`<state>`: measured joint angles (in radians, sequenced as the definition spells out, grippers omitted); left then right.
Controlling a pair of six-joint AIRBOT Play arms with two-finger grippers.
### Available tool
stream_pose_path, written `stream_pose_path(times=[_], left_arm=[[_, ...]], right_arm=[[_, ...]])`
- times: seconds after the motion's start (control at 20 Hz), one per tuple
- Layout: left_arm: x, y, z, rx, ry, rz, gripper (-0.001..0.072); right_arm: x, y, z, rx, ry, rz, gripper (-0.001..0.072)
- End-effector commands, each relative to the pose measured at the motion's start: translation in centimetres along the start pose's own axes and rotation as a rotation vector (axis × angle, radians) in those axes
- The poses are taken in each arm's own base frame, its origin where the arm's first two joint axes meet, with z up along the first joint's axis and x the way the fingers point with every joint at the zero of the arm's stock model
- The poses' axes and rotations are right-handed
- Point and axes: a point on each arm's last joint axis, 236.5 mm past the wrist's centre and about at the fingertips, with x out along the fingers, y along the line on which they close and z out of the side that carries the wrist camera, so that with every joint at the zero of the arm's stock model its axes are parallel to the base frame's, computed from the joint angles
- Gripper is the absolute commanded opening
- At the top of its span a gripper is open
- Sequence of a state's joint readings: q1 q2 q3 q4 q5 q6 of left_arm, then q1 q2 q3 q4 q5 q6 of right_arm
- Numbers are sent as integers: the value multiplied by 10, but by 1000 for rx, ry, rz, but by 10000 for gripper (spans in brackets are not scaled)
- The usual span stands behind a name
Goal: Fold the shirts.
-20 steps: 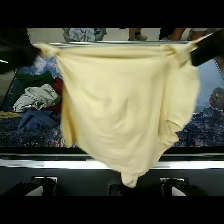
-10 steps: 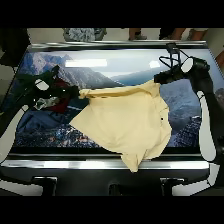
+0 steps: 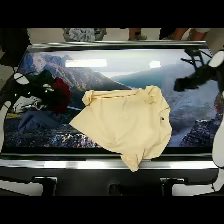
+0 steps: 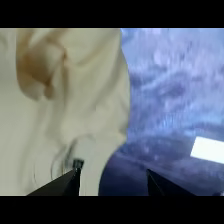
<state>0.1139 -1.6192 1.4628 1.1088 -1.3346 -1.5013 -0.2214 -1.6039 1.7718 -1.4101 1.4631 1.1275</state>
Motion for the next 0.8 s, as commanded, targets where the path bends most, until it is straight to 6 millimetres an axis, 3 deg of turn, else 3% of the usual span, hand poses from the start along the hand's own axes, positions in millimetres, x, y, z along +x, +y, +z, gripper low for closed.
stream_pose_path(times=[0.0,0.1,0.2,0.35,0.6,0.65,0.7,0.75], left_arm=[[11,43,-76,-83,193,71,429],[41,40,-111,-117,239,-3,444],[64,30,-117,-163,204,-88,463],[80,27,-108,-240,129,-132,454],[88,26,-87,-207,34,-106,452],[90,24,-82,-199,12,-99,440],[92,23,-79,-192,-5,-93,371],[93,22,-75,-187,-21,-88,370]], right_arm=[[-14,-7,-98,54,302,136,485],[-8,5,-115,66,339,185,485],[-2,20,-111,44,309,232,486],[-1,29,-107,18,300,255,488],[0,28,-106,8,293,251,489],[0,29,-107,5,296,254,489],[0,30,-108,5,299,256,490],[1,31,-111,3,297,255,490]])
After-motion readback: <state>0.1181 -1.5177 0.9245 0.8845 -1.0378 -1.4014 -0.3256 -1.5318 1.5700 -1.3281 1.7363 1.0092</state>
